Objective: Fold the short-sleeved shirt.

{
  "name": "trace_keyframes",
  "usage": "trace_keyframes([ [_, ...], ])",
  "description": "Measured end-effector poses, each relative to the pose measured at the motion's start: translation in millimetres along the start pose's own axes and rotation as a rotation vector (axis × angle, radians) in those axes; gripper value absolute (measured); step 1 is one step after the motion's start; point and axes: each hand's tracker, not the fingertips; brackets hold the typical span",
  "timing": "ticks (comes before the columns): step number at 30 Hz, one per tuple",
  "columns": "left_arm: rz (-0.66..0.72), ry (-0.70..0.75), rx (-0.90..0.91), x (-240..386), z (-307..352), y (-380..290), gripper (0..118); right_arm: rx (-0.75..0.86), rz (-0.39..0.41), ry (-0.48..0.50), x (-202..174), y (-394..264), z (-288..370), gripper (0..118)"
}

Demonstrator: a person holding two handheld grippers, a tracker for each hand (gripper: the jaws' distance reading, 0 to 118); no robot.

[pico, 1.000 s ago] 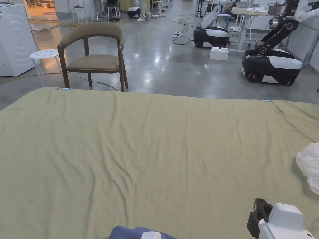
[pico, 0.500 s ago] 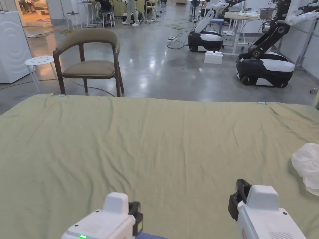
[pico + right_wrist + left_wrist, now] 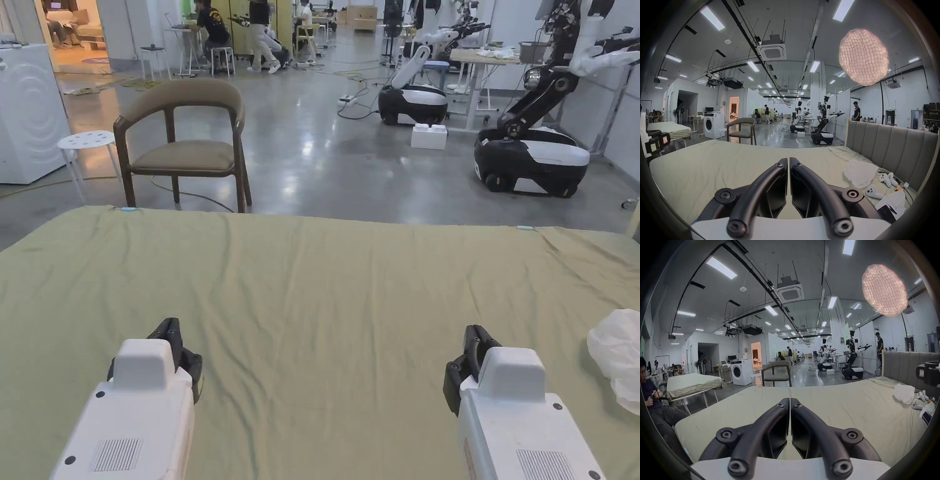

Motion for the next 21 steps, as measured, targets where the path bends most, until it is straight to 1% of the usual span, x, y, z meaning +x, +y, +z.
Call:
trace_keyframes([
  [4, -0.017, -0.009, -0.018, -7, 5, -4, 4, -0.011, 0.014, 0.000, -1, 0, 9, 1],
  [6, -0.005, -0.027, -0.039, -12, 9, -7, 4, -0.043, 0.004, 0.021, -3, -8, 16, 1],
  [9, -0.003, -0.052, -0.071, -21, 14, -18, 4, -0.124, 0.018, 0.092, -14, -29, 33, 1],
  [12, 0.001, -0.080, -0.127, -32, 20, -32, 4, -0.227, 0.032, 0.183, -31, -60, 52, 1],
  [15, 0.022, -0.092, -0.193, -41, 25, -49, 4, -0.337, 0.046, 0.252, -54, -94, 66, 1],
  [17, 0.029, -0.095, -0.231, -46, 27, -60, 4, -0.398, 0.038, 0.296, -67, -118, 68, 1],
  [19, 0.038, -0.107, -0.267, -50, 30, -70, 4, -0.443, 0.061, 0.313, -79, -137, 67, 1],
  [21, 0.043, -0.114, -0.295, -54, 33, -77, 4, -0.466, 0.066, 0.313, -86, -150, 64, 1],
])
